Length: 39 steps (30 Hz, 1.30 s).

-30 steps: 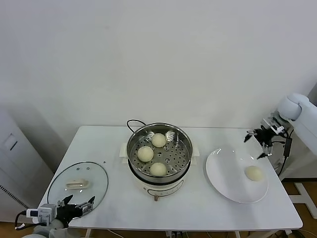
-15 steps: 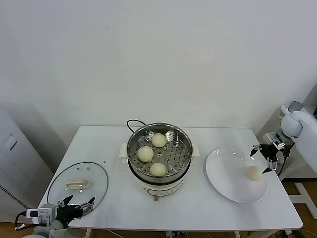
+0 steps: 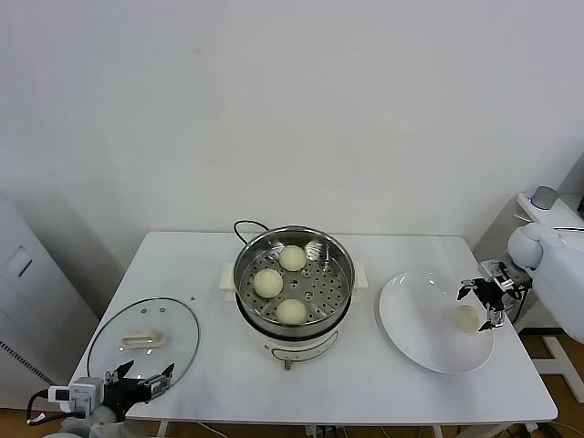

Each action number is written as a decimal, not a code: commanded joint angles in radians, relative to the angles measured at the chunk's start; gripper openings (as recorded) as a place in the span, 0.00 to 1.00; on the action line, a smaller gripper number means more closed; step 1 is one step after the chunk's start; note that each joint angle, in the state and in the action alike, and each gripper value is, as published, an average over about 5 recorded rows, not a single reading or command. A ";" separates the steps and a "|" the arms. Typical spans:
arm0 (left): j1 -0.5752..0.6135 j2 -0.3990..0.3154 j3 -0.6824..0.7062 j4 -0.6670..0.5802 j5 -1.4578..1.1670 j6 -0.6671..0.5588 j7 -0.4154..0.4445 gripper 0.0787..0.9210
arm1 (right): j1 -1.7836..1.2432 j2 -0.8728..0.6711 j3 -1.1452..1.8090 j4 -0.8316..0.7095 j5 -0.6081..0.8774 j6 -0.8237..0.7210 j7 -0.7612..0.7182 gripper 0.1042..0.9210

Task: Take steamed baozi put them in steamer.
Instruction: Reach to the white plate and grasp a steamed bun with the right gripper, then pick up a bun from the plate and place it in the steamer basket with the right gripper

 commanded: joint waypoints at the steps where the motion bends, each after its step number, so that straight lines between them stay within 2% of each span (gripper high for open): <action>1: 0.001 0.000 0.000 0.002 0.000 -0.001 0.001 0.88 | -0.028 0.039 0.051 -0.046 -0.078 0.006 0.018 0.88; 6: 0.001 0.000 0.000 0.002 0.000 -0.001 0.001 0.88 | -0.030 0.049 0.082 -0.065 -0.119 0.009 0.022 0.84; 16: 0.007 0.000 -0.003 0.000 0.000 -0.003 0.000 0.88 | -0.036 0.046 0.108 -0.062 -0.115 0.011 0.007 0.54; 20: 0.006 -0.005 -0.001 -0.002 0.003 -0.001 -0.001 0.88 | -0.017 0.020 0.072 -0.022 -0.060 0.002 -0.010 0.46; 24: 0.004 -0.012 0.001 -0.007 0.012 0.007 -0.006 0.88 | 0.063 -0.042 -0.053 0.040 0.082 -0.040 -0.039 0.45; 31: -0.001 -0.019 0.005 -0.016 0.021 0.015 -0.014 0.88 | 0.388 -0.186 -0.486 0.245 0.477 -0.252 -0.056 0.44; 39: -0.002 -0.019 0.006 -0.033 0.023 0.022 -0.021 0.88 | 0.727 -0.182 -0.842 0.433 0.768 -0.420 -0.019 0.44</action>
